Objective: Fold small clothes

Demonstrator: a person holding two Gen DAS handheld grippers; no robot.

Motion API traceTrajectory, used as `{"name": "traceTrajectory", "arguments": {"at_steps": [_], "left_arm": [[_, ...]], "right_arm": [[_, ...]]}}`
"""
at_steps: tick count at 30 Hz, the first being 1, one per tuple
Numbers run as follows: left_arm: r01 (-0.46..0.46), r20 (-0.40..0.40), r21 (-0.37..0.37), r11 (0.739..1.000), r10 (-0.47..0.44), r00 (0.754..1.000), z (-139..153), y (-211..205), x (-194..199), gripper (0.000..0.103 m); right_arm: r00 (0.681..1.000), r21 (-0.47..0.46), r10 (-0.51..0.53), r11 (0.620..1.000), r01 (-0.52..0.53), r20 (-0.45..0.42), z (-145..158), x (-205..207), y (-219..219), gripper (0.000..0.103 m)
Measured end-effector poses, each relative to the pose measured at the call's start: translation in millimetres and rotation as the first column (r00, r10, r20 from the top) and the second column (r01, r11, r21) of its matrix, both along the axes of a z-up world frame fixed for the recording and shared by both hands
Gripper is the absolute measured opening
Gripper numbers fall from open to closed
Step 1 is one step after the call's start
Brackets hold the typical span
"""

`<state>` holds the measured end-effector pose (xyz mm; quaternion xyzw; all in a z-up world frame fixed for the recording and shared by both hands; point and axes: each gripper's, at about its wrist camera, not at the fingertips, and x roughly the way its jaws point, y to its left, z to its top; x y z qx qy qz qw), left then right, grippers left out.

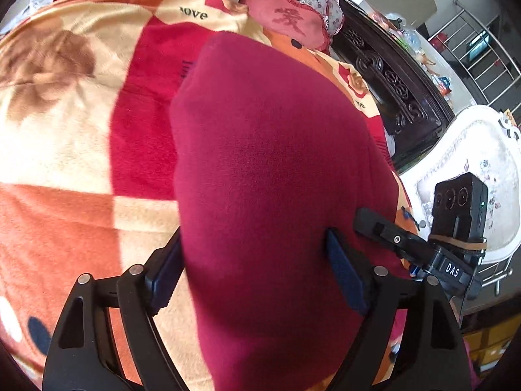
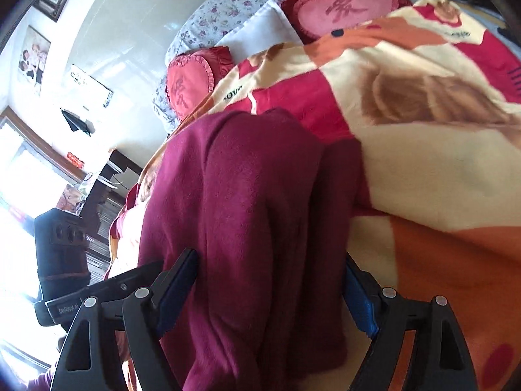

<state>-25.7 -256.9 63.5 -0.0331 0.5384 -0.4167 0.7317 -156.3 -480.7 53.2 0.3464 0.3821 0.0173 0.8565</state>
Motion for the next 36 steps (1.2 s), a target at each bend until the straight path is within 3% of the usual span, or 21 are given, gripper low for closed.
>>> {"name": "traceTrajectory", "arguments": {"at_steps": [4, 9, 13, 17, 21, 26, 28, 30, 32, 36], "left_arm": [[0.0, 0.017, -0.003, 1.0, 0.0, 1.0, 1, -1, -3, 0.083], [0.01, 0.058, 0.003, 1.0, -0.01, 0.998, 13, 1, -12, 0.068], [0.025, 0.066, -0.016, 1.0, -0.024, 0.998, 31, 18, -24, 0.064], [0.035, 0.101, 0.006, 0.999, -0.036, 0.994, 51, 57, -44, 0.064], [0.021, 0.078, 0.047, 0.999, -0.024, 0.997, 50, 104, -60, 0.064], [0.002, 0.029, 0.139, 0.99, -0.006, 1.0, 15, 142, -77, 0.064], [-0.012, 0.03, 0.169, 0.985, 0.008, 1.0, 2, 146, -80, 0.064], [-0.034, 0.063, 0.173, 0.984, 0.024, 0.998, 5, 149, -83, 0.065], [-0.054, 0.091, 0.191, 0.98, 0.037, 0.995, 14, 150, -84, 0.065], [-0.131, 0.247, 0.224, 0.966, 0.074, 0.966, 37, 153, -87, 0.065]], "right_arm": [[1.0, 0.03, -0.019, 0.999, 0.018, 0.019, -3, 0, 1, 0.075], [0.999, -0.053, -0.006, 0.999, 0.008, 0.04, 14, -7, 12, 0.051], [0.998, -0.048, 0.019, 0.999, -0.016, 0.065, 37, -17, 21, 0.044], [0.996, -0.034, 0.065, 0.997, -0.062, 0.066, 56, -29, 47, 0.044], [0.99, 0.007, 0.126, 0.992, -0.126, 0.059, 57, -46, 86, 0.044], [0.982, 0.019, 0.191, 0.981, -0.191, -0.002, 37, -58, 138, 0.045], [0.977, -0.003, 0.199, 0.98, -0.2, -0.071, 20, -58, 151, 0.051], [0.977, -0.056, 0.19, 0.979, -0.196, -0.098, 17, -63, 154, 0.053], [0.981, -0.052, 0.174, 0.983, -0.179, -0.087, 26, -71, 149, 0.053], [0.981, -0.132, 0.193, 0.972, -0.195, -0.028, 64, -86, 149, 0.052]]}}
